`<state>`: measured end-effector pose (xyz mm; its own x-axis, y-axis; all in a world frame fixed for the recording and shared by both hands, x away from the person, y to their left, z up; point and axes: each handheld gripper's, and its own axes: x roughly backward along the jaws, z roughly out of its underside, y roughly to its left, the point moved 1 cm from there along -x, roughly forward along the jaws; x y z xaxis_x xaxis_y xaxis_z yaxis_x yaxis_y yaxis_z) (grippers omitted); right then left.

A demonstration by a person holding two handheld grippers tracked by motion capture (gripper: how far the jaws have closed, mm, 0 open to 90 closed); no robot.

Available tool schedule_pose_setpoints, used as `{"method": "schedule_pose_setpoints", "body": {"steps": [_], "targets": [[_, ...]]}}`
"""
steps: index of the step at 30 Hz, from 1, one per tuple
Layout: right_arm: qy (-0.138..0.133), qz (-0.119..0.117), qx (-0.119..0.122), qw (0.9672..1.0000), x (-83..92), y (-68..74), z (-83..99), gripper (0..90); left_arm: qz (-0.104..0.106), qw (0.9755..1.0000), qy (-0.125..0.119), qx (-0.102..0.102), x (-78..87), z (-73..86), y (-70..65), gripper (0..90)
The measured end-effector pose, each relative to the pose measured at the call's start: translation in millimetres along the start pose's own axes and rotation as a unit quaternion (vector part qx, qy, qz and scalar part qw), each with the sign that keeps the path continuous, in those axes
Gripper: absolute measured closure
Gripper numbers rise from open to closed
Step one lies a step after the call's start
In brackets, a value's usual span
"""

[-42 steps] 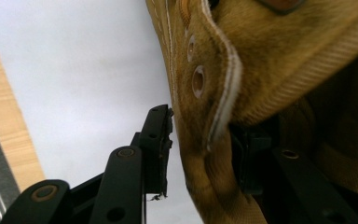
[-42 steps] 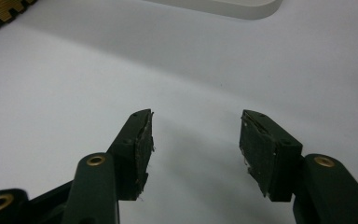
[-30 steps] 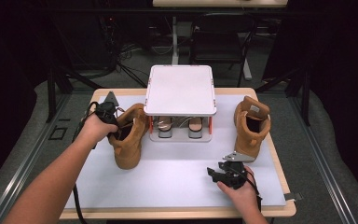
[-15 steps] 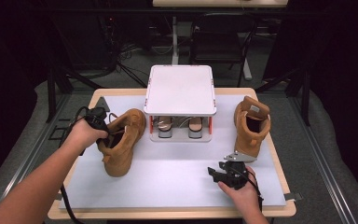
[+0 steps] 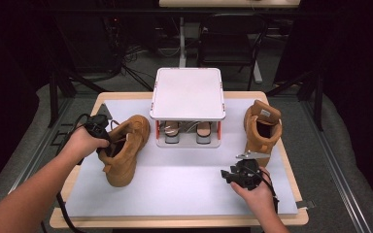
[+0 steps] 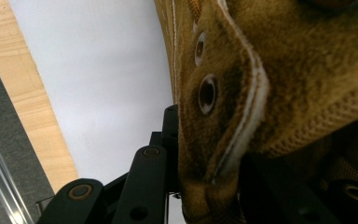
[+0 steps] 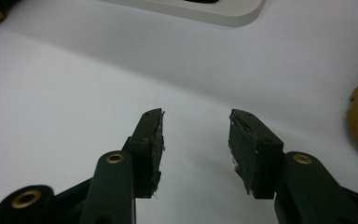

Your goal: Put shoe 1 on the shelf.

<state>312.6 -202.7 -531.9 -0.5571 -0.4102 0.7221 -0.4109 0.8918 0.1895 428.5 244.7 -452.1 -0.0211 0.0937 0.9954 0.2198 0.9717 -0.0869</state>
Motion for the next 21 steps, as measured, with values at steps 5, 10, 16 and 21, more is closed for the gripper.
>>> {"method": "schedule_pose_setpoints", "body": {"steps": [5, 10, 16, 21], "targets": [[0.039, 0.004, -0.003, 0.9992, 3.6, -3.4, -11.1, 56.0, -0.004, 1.0, 0.003, -0.006, -0.6, -0.4, -1.1, 76.0], [0.065, 0.005, 0.004, 0.9979, 10.9, -7.4, -24.6, 55.1, -0.008, 1.0, 0.0, -0.005, -6.8, -0.4, -2.0, 75.0], [0.085, 0.007, 0.007, 0.9964, 22.0, -13.7, -40.5, 54.9, -0.009, 0.9999, 0.006, -0.001, -10.4, -1.7, -1.3, 76.0], [0.1, 0.004, -0.004, 0.9949, 33.1, -21.5, -55.5, 54.8, -0.015, 0.9998, 0.01, -0.001, -11.9, -3.9, -2.6, 76.0]]}}
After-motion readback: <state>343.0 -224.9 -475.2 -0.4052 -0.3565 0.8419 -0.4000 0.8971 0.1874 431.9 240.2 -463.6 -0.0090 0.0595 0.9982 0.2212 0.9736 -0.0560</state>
